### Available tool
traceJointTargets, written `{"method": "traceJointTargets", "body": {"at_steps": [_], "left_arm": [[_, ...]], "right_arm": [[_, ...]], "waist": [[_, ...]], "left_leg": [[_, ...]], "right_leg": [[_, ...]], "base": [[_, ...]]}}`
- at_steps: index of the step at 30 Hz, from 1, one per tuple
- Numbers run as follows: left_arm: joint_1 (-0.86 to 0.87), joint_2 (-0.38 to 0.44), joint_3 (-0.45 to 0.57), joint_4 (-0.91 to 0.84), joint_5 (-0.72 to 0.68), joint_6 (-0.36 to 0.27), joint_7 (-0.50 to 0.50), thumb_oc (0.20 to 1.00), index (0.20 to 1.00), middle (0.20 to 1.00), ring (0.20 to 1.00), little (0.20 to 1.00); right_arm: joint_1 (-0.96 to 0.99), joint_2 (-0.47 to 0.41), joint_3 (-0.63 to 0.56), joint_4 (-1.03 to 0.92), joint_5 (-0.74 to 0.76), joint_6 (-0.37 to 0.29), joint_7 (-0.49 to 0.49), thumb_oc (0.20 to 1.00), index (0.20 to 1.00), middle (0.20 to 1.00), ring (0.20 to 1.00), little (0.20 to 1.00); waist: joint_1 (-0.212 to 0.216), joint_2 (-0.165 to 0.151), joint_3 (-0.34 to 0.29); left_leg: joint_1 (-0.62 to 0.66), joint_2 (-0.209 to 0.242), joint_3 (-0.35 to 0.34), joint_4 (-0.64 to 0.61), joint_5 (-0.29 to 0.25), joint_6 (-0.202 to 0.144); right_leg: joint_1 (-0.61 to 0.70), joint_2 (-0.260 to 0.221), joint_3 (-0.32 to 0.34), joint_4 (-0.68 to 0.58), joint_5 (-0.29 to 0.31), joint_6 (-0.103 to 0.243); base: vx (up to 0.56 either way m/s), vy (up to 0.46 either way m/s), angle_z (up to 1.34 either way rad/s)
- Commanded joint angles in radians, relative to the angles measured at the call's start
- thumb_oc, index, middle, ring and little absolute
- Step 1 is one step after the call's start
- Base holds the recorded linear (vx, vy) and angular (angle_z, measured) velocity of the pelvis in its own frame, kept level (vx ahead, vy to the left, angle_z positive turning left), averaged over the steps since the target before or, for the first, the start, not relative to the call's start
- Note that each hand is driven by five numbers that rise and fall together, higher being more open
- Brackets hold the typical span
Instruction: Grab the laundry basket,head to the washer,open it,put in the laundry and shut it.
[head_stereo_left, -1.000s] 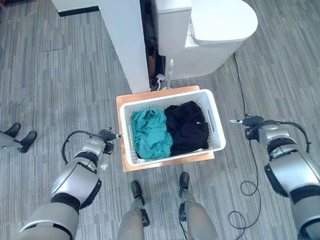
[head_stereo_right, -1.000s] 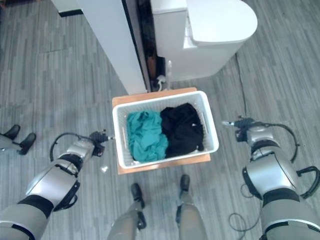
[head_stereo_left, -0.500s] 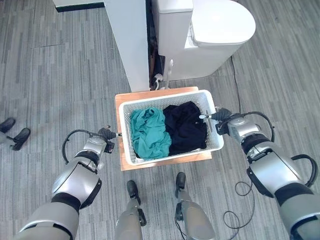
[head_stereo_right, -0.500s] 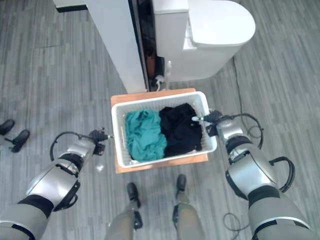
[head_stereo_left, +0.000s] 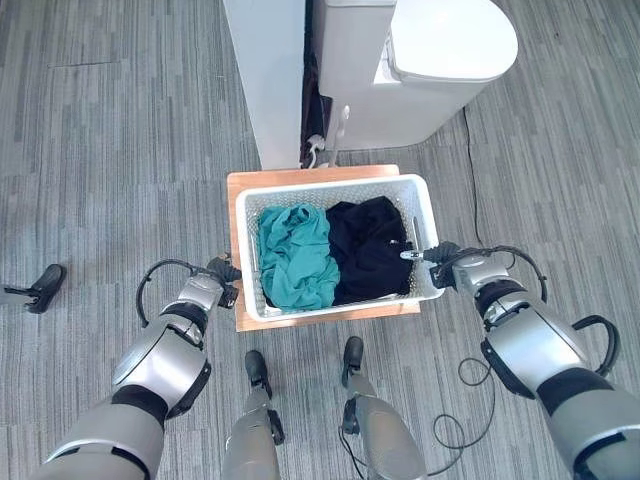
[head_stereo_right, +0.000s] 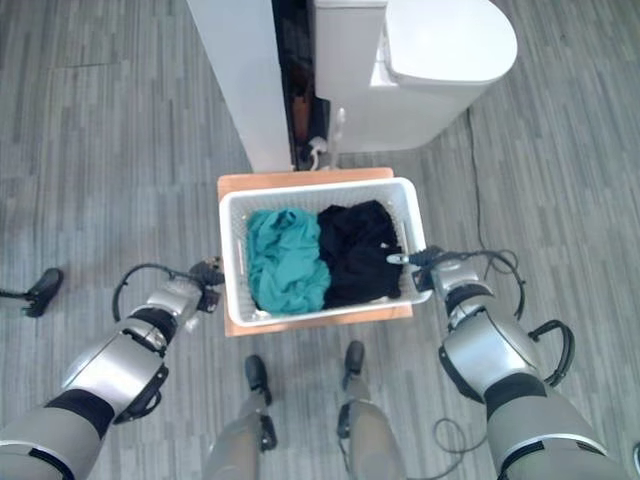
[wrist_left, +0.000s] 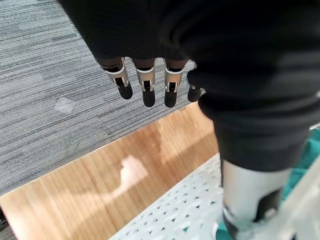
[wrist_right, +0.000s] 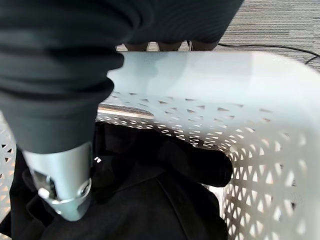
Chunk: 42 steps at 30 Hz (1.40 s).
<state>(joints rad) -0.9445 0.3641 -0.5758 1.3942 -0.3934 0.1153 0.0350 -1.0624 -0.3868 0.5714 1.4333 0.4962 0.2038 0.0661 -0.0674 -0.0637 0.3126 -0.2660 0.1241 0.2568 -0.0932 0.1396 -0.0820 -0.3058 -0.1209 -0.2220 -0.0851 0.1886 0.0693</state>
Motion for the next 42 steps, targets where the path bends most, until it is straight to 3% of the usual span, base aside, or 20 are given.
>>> {"method": "traceJointTargets", "body": {"at_steps": [1, 16, 42], "left_arm": [[-0.165, -0.013, -0.078, 0.050, -0.005, -0.010, 0.013, 1.000, 1.000, 1.000, 1.000, 1.000], [-0.205, -0.009, -0.073, 0.038, -0.046, -0.037, 0.047, 1.000, 1.000, 1.000, 1.000, 1.000], [-0.167, -0.010, -0.020, -0.053, -0.055, -0.095, 0.124, 1.000, 1.000, 1.000, 1.000, 1.000]], "right_arm": [[-0.138, -0.027, 0.000, 0.074, 0.005, -0.012, -0.017, 1.000, 1.000, 1.000, 1.000, 1.000], [-0.170, -0.035, 0.019, -0.019, 0.085, -0.048, -0.047, 1.000, 1.000, 1.000, 1.000, 1.000], [-0.095, -0.046, 0.039, -0.250, 0.025, -0.117, -0.101, 1.000, 1.000, 1.000, 1.000, 1.000]], "waist": [[0.026, 0.068, 0.076], [0.012, 0.066, 0.078], [0.016, 0.059, 0.092]], "left_leg": [[-0.007, -0.005, -0.109, 0.006, 0.004, -0.010], [-0.013, -0.006, -0.112, 0.006, -0.002, -0.009], [-0.023, -0.017, -0.123, 0.006, -0.007, -0.003]], "right_leg": [[-0.010, -0.043, 0.038, -0.002, 0.023, 0.071], [-0.025, -0.036, 0.056, -0.002, 0.021, 0.071], [-0.022, -0.042, 0.051, -0.002, 0.019, 0.074]], "base": [[0.00, 0.000, 0.00], [0.00, 0.001, -0.02], [0.00, 0.000, 0.00]]}}
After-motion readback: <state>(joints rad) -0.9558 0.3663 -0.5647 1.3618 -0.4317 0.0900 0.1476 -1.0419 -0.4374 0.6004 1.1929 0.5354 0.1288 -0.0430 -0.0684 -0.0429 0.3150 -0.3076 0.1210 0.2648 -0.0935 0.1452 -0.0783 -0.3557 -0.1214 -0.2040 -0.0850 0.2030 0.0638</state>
